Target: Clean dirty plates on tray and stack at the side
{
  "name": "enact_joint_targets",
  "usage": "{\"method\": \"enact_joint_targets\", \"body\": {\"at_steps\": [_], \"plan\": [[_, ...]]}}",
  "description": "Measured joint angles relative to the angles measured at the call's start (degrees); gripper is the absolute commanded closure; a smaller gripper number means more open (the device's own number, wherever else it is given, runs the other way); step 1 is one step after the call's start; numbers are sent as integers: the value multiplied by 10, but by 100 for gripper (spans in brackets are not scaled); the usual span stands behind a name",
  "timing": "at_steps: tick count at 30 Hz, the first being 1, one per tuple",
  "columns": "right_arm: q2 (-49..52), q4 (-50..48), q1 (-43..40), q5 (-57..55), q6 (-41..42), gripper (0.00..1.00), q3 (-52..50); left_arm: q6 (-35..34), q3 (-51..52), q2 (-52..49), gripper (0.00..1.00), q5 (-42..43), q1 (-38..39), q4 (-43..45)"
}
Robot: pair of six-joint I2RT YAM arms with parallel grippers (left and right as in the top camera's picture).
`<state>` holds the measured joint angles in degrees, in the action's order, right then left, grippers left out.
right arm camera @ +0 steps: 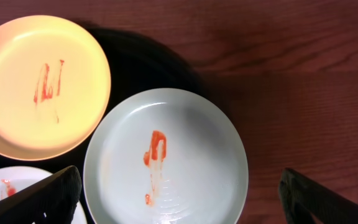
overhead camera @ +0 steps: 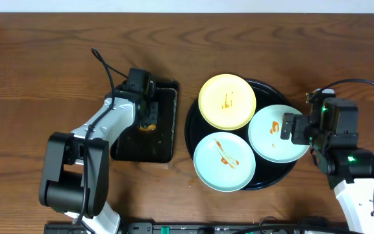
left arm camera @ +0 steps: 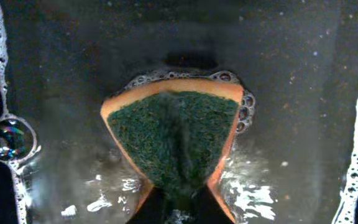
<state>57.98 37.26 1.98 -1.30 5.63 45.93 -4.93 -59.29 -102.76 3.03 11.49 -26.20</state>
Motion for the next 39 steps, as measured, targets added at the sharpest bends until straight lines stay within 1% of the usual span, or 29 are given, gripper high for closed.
{"method": "enact_joint_targets", "body": {"at_steps": [12,19,22,24,28,31,33,36,39], "plan": [[10,21,-3,-21,2,1,0,-10,0,0,92,0,0,0],[56,10,-68,0,3,1,0,-11,0,0,92,0,0,0],[84,-1,-115,27,-1,6,1,-11,0,0,92,0,0,1],[104,-7,-144,40,-5,12,1,-11,0,0,92,0,0,1],[148,-14,-189,67,-12,32,1,-11,0,0,92,0,0,1],[179,-15,-200,83,-11,39,1,-11,0,0,93,0,0,1],[198,-16,-201,92,-11,47,1,-13,0,0,92,0,0,1],[224,-19,-202,98,-13,53,1,-17,0,0,92,0,0,1],[247,-20,-202,102,-13,56,1,-20,0,0,92,0,0,1]]}}
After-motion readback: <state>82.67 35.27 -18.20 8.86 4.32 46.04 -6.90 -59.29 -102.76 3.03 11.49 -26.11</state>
